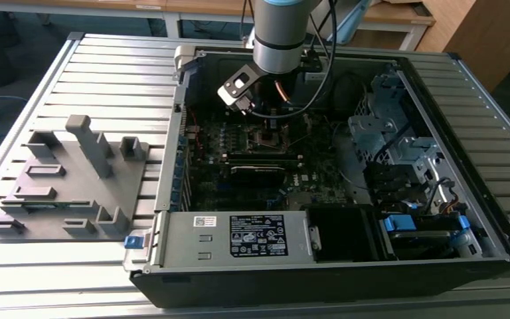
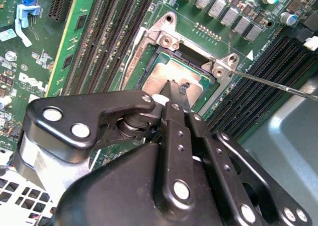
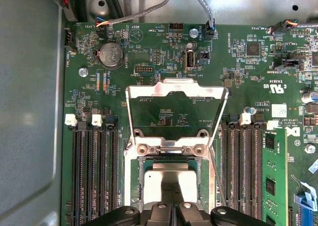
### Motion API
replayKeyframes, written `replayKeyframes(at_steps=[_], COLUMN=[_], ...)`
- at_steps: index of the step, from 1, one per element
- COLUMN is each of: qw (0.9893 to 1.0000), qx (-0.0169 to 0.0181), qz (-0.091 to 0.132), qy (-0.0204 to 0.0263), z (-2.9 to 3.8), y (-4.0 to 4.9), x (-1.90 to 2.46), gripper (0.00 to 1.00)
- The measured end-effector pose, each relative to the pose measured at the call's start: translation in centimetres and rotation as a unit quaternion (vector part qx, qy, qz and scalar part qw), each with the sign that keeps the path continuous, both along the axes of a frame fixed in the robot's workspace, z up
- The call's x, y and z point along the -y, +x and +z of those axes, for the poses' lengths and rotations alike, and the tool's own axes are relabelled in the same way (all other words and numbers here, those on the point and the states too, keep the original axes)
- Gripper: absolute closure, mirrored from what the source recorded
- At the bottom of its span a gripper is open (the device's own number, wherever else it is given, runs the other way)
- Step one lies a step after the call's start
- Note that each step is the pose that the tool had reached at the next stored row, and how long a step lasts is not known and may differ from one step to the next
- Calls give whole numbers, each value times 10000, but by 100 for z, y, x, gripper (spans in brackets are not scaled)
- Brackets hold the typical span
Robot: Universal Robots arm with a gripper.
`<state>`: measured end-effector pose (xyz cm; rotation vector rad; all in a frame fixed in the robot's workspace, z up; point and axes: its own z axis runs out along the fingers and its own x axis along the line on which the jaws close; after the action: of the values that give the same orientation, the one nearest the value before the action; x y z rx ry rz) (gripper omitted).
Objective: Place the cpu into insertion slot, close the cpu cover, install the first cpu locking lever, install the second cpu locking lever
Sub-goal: 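Place the cpu into insertion slot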
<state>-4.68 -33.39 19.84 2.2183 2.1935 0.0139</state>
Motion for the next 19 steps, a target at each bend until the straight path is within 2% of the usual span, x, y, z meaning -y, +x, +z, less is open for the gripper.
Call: replayKeyframes(at_steps=[6,15,19], qw=[10000,10000,10000], qx=[0,0,0], qz=[0,0,0], qy=[0,-1,-1], z=[43,183,194], y=[0,0,0], x=[0,0,0], gripper=[90,90,90])
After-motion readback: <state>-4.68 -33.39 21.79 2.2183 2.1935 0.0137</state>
